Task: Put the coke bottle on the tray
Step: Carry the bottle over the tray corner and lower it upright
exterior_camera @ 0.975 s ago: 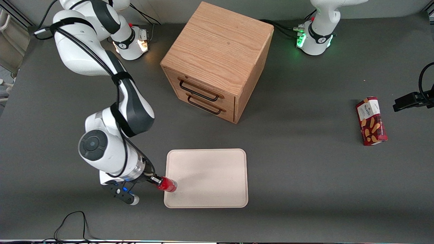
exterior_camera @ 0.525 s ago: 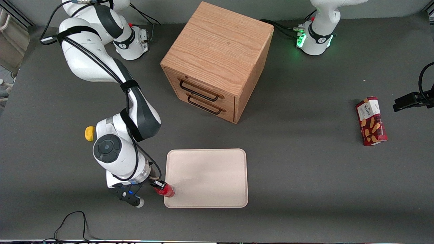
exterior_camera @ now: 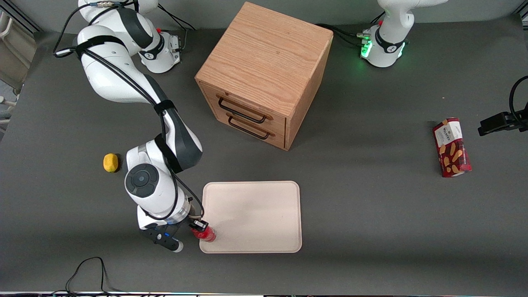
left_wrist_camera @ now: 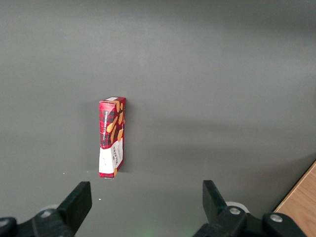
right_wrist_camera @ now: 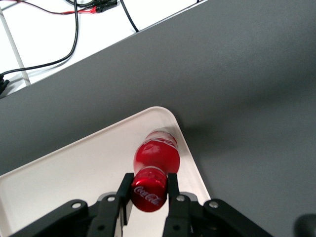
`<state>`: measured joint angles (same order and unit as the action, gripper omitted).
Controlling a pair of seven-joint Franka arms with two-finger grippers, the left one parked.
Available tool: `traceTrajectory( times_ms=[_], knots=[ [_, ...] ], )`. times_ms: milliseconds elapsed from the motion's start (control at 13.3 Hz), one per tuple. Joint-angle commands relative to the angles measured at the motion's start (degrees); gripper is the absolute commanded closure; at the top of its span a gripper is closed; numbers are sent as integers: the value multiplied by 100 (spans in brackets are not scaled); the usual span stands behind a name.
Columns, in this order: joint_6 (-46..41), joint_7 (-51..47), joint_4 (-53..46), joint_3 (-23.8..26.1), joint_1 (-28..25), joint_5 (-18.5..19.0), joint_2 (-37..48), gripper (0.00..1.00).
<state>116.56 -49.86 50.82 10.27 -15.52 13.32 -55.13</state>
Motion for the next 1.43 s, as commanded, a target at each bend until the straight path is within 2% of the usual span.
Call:
traceTrajectory(
  times_ms=[0,225,300,375,450,525,1350],
  knots=[
    [77,-85,-266,10,-92,232,-147,100],
    [138,-94,-257,19,-92,232,-156,100],
    [191,-94,-257,10,-101,241,-156,82],
    [191,-94,-248,10,-109,241,-156,50],
    [209,-85,-248,10,-127,363,-156,1],
    [217,-102,-248,19,-153,495,-156,0],
    [182,-94,-239,10,-145,505,-138,0]
  ],
)
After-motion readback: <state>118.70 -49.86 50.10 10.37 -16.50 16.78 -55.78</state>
